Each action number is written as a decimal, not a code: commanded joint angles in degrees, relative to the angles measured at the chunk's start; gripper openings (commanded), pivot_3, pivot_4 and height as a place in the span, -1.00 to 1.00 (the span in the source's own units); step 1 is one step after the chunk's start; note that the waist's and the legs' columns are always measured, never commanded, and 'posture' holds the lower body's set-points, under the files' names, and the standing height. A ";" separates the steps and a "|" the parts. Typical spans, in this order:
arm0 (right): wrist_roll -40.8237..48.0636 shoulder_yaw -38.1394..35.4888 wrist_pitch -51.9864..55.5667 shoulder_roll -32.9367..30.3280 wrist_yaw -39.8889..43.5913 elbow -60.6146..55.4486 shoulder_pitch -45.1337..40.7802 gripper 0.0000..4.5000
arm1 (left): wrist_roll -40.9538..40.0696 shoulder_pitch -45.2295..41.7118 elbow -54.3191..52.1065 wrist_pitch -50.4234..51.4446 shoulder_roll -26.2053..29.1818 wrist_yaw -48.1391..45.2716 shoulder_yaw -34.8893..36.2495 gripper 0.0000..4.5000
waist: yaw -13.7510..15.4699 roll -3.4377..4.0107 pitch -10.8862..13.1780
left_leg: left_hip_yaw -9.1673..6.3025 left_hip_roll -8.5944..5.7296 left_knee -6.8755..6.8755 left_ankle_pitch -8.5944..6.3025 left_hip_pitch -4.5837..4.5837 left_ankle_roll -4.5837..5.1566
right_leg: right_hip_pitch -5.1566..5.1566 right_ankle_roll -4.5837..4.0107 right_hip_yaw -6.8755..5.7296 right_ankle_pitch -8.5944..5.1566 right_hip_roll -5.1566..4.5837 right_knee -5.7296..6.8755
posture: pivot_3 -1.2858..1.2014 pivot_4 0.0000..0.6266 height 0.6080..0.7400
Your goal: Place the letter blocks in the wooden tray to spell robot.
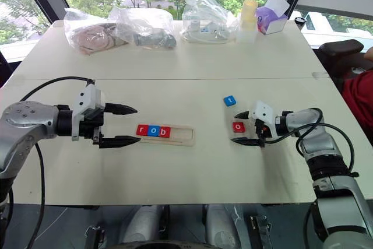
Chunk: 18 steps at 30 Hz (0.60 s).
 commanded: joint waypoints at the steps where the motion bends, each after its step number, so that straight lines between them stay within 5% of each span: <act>1: -1.49 1.06 -3.52 0.25 2.97 5.56 -2.91 0.40 | -1.67 0.95 -2.68 0.85 0.40 1.85 3.17 1.00 | 0.00 0.00 0.00 | 0.00 0.00 0.04 0.00 0.01 0.00 | 0.02 -0.01 0.00 0.00 0.00 0.00 | 0.03 -0.52 1.00; 5: -1.83 1.68 -5.32 0.21 4.32 7.46 -4.09 -0.47 | -1.97 2.72 -2.83 0.71 1.47 2.18 4.53 1.00 | 0.01 0.00 -0.01 | -0.03 0.00 0.04 0.01 0.09 -0.01 | 0.08 -0.02 0.02 0.00 -0.05 0.01 | 0.03 -0.52 1.00; 9: -0.18 0.58 -1.23 0.77 3.16 4.74 -4.62 -0.47 | -1.79 3.65 -2.09 0.04 2.18 1.98 5.28 1.00 | 0.06 0.00 -0.01 | -0.03 0.00 0.04 0.01 0.10 -0.01 | 0.09 -0.03 0.02 0.00 -0.07 0.01 | 0.03 -0.52 1.00; 14: 6.72 0.94 14.56 6.80 -0.80 -15.30 -4.24 -0.47 | 0.30 6.19 0.19 -1.53 4.67 0.26 4.84 1.00 | -0.73 0.02 0.01 | -0.05 0.03 0.02 0.01 0.12 -0.02 | -0.01 -0.02 0.08 0.01 -0.05 0.15 | 0.03 -0.52 1.00; 18: 0.60 6.24 16.97 12.27 -7.87 -20.17 -3.77 -0.47 | 3.27 7.98 2.25 -4.96 5.75 -0.68 2.79 1.00 | -1.04 0.04 0.00 | -0.18 0.03 -0.06 0.01 0.15 -0.02 | -0.06 -0.03 -0.01 0.01 0.03 0.33 | 0.03 -0.52 1.00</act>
